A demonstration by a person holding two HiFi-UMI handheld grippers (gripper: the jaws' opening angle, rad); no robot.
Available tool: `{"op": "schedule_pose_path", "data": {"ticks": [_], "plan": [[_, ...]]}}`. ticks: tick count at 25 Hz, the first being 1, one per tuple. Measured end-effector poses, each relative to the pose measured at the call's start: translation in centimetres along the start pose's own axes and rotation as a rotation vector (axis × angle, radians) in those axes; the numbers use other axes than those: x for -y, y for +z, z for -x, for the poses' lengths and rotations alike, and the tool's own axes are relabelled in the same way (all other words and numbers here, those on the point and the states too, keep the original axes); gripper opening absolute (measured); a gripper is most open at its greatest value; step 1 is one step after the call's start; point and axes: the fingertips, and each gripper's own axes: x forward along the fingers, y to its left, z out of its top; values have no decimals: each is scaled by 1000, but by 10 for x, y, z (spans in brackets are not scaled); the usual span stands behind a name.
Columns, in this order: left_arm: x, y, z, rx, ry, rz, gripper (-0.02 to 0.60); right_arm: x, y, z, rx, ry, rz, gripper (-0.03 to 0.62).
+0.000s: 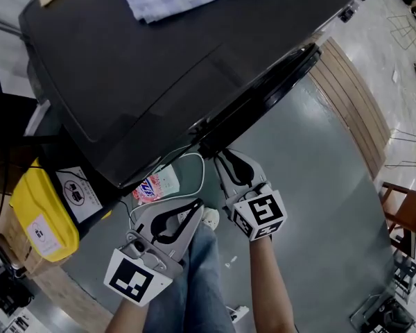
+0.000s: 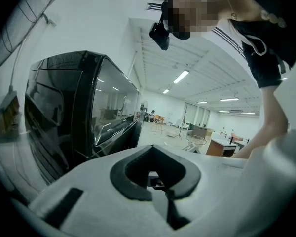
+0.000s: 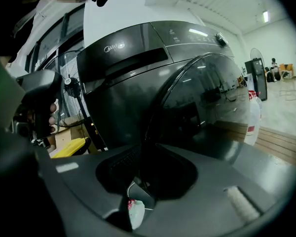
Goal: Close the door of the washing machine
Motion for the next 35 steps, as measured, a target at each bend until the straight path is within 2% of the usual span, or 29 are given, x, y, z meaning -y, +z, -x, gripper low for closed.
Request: {"op": "schedule_pose_path", "data": {"ticks": [3, 5, 6, 9, 12, 15, 19, 24, 26, 30, 35], "plan": [[-2, 5, -2, 10, 4, -11, 0, 1, 0, 1, 4, -8, -16, 80], [0, 11, -3, 11, 0, -21, 0, 3, 5, 7, 9, -28, -15, 36], [1, 16, -4, 11, -3, -27, 0, 5, 12, 14, 20, -44, -18, 17], [9, 43, -7, 31, -6, -46, 0, 13, 46, 46, 70, -99, -21, 16], [19, 92, -13, 61, -7, -80, 0, 20, 102, 86, 125, -155, 5, 15], [27, 152, -19, 116, -16, -135, 0, 24, 174, 126, 204, -209, 47, 15], [37, 242, -28, 236, -40, -259, 0, 25, 287, 175, 357, -267, 152, 9], [57, 321, -13, 295, -54, -366, 0, -9, 392, 239, 501, -319, 250, 9], [63, 357, -8, 346, -60, -422, 0, -23, 432, 262, 575, -336, 300, 9], [76, 399, 6, 406, -66, -468, 0, -55, 473, 299, 650, -350, 355, 9], [87, 429, 14, 461, -84, -496, 0, -80, 492, 319, 692, -380, 403, 9]]}}
